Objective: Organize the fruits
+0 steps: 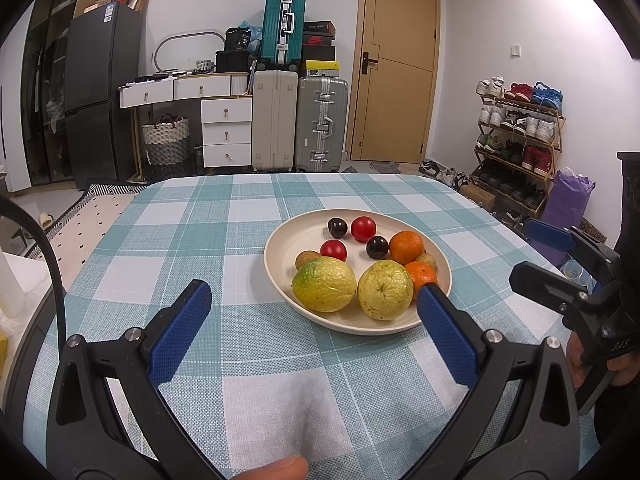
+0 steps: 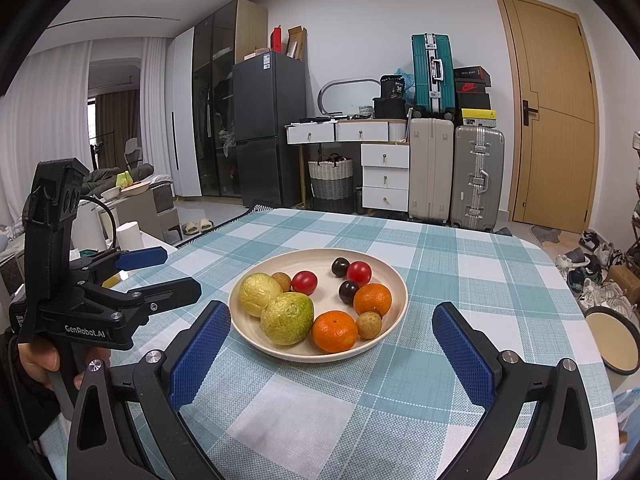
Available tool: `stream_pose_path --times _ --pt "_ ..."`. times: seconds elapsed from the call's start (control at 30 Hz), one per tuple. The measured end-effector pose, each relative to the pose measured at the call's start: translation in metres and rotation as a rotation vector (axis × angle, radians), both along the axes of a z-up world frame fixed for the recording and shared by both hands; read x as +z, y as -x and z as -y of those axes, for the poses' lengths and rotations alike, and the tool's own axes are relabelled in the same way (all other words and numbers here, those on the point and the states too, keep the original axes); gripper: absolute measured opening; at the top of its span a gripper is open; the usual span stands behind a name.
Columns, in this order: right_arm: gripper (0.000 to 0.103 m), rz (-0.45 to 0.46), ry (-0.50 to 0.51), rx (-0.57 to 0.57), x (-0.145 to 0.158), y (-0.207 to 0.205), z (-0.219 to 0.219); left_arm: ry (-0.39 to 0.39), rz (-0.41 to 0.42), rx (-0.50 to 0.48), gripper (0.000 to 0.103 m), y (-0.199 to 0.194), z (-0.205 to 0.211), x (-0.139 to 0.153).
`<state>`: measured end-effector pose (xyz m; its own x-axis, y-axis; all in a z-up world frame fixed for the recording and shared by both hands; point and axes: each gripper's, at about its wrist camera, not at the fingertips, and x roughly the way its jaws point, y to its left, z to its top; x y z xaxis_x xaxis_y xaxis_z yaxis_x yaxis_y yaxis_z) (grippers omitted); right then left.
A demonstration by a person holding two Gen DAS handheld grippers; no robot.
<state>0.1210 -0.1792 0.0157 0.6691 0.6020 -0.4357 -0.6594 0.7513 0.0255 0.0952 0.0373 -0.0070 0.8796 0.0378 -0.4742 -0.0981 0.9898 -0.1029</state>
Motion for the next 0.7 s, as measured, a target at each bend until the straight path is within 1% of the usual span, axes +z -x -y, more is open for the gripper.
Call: stream_pose_path --times 0.7 --pt "0.103 -0.001 0.001 0.000 0.0001 -0.0001 -0.0003 -0.004 0.007 -0.008 0.102 -0.0023 0.0022 -0.0005"
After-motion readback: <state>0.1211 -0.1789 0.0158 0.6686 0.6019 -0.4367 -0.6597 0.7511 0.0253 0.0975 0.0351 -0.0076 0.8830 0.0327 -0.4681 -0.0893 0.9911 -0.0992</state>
